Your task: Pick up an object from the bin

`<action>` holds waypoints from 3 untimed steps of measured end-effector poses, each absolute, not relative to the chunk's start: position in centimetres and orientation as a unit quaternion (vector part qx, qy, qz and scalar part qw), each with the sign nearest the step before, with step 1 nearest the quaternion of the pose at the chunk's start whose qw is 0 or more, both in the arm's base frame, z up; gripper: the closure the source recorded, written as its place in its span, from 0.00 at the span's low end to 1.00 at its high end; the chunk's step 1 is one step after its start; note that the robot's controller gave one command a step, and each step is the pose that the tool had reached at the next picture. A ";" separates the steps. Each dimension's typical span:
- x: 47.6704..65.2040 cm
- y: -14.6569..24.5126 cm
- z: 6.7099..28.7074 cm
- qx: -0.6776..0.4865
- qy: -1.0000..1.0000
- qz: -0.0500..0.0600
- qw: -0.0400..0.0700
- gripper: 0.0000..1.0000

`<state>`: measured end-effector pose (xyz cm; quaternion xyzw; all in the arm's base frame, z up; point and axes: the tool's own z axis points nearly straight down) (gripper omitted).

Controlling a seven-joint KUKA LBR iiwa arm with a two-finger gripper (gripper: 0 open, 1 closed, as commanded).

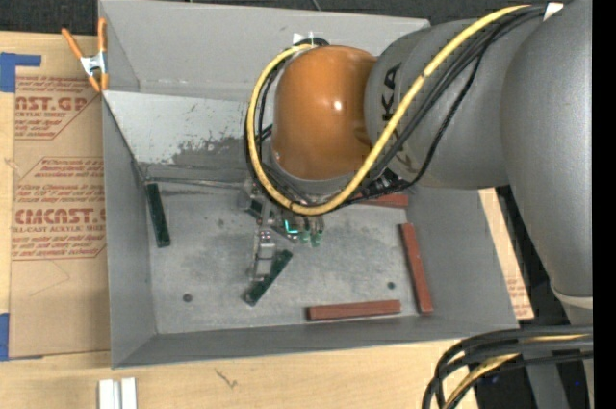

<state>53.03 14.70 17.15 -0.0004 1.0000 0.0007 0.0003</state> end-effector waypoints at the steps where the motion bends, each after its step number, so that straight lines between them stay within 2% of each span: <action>1: 52.9 14.0 15.7 -0.039 0.999 0.001 0.004 0.00; 2: 53.5 9.6 11.5 -0.109 0.994 0.001 0.001 0.00; 3: 53.7 10.7 8.2 -0.051 0.999 0.001 0.001 1.00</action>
Offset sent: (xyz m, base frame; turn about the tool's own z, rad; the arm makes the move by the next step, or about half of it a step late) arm 0.0130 -0.0828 -0.0814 -0.1724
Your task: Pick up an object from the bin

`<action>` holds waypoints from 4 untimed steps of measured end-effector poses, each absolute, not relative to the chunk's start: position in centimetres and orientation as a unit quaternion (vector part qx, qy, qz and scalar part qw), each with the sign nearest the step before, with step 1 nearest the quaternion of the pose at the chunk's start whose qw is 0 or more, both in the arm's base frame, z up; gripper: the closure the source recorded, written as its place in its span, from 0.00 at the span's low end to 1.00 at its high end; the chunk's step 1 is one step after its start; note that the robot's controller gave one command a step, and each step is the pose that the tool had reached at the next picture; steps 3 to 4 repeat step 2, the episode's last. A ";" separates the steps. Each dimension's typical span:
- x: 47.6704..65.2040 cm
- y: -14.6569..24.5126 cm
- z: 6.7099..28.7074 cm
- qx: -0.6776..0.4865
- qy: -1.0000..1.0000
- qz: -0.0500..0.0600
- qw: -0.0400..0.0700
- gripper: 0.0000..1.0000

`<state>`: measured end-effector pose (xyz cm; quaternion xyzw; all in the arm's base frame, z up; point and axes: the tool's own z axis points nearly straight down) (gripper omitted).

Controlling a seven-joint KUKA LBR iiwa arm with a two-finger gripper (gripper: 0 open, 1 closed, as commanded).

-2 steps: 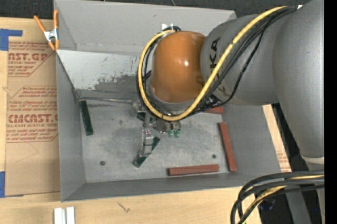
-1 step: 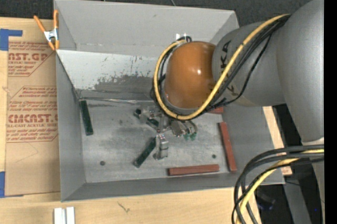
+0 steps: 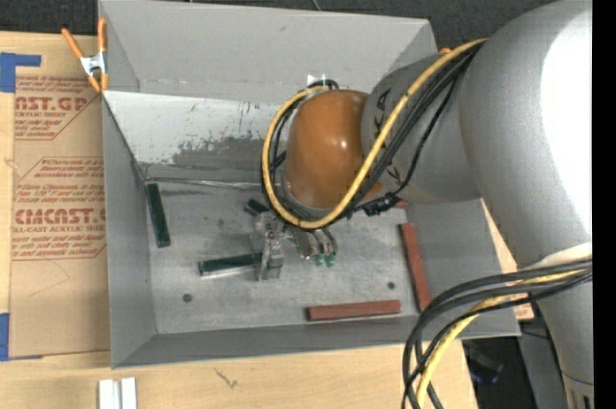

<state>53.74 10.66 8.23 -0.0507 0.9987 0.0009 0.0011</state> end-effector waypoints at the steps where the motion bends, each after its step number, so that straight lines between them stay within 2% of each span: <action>1: 53.7 10.6 8.2 -0.051 0.999 0.001 0.001 1.00; 2: 55.7 9.4 23.0 -0.044 0.999 0.000 0.002 1.00; 4: 55.7 9.4 23.0 -0.044 0.999 0.000 0.002 1.00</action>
Offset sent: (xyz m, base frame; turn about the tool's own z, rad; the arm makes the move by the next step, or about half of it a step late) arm 0.0187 -0.0131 0.1471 0.0141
